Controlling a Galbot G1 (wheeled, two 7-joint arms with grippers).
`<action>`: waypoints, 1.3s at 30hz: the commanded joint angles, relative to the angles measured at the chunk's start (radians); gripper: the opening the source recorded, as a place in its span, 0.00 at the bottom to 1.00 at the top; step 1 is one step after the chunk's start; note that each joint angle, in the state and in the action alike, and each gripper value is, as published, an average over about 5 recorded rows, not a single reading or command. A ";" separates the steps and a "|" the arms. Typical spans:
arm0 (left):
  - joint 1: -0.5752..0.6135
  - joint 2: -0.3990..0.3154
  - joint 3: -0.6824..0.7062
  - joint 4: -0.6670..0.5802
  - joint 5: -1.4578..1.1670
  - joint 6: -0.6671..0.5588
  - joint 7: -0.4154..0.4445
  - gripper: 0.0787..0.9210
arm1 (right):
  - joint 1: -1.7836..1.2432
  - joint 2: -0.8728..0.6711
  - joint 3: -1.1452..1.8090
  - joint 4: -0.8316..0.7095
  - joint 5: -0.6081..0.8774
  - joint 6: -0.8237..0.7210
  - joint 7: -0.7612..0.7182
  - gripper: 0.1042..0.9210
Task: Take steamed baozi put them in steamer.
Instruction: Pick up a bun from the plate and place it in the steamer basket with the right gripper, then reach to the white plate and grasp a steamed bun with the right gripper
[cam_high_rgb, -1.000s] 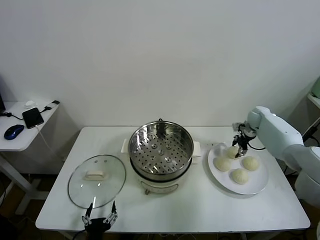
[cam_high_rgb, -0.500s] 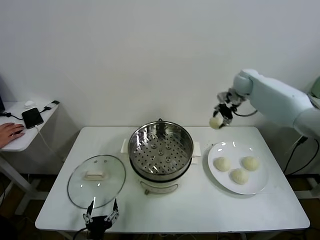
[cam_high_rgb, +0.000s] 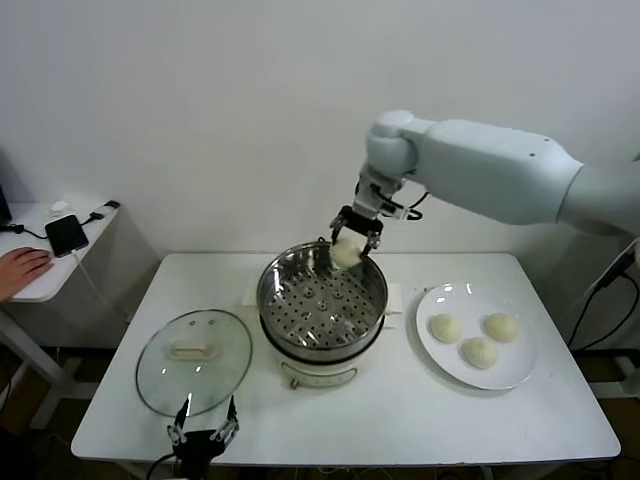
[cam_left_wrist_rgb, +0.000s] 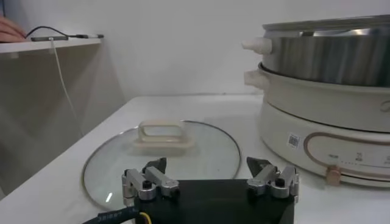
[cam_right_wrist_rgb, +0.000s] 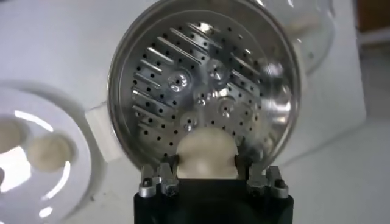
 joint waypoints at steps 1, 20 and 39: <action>-0.001 0.003 0.001 0.005 0.001 -0.001 0.000 0.88 | -0.187 0.056 0.084 -0.047 -0.370 0.192 0.111 0.66; -0.009 0.001 0.011 0.021 0.003 -0.006 -0.009 0.88 | -0.325 0.146 0.237 -0.261 -0.545 0.186 0.222 0.73; 0.001 0.000 0.015 0.009 0.009 -0.011 -0.009 0.88 | 0.227 -0.229 -0.189 -0.102 0.647 -0.227 -0.086 0.88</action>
